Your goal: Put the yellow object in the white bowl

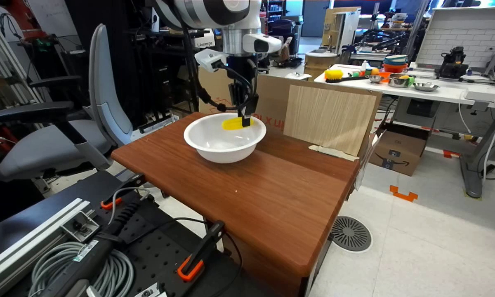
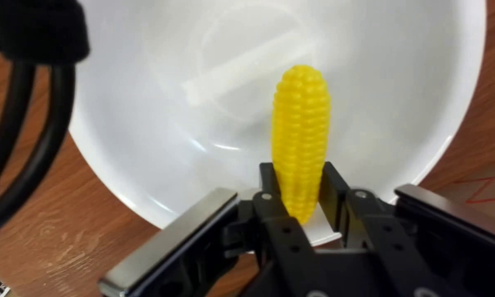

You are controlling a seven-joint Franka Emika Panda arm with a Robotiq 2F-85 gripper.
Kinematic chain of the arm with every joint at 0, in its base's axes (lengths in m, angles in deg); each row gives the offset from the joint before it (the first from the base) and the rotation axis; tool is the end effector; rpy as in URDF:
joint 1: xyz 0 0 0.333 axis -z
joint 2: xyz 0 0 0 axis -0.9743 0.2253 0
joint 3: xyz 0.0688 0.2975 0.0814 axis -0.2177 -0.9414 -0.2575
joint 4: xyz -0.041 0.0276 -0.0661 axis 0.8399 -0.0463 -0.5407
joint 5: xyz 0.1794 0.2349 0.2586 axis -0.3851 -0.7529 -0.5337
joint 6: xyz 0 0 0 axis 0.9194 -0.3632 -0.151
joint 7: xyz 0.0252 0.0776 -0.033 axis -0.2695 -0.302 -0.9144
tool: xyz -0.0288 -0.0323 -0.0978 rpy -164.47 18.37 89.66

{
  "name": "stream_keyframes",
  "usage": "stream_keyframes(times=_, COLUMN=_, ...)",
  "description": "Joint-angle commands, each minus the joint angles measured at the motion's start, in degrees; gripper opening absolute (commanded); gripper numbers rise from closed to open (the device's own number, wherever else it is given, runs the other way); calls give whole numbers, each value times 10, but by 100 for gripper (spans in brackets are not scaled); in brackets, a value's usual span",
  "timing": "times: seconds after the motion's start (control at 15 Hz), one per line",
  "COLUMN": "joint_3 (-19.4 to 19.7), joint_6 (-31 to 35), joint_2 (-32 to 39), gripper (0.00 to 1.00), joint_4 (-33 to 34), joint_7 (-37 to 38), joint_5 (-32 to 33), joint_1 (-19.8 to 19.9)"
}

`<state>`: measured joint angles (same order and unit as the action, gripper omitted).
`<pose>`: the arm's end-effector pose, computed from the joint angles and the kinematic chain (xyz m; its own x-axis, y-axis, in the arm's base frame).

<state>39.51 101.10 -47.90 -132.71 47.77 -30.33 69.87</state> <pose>0.6183 0.0200 0.2355 0.8722 -0.4889 -0.0144 -0.4878 -0.8717 0.0476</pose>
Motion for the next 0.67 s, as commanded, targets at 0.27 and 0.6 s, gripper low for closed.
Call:
stream_keyframes(times=0.27, joint_3=4, joint_6=-24, joint_2=9, gripper=55, joint_4=11, joint_7=26, joint_5=31, joint_1=-29)
stream_keyframes(times=0.6, joint_3=3, joint_6=-31, joint_2=5, gripper=92, joint_4=8, joint_7=24, joint_5=28, joint_1=-26)
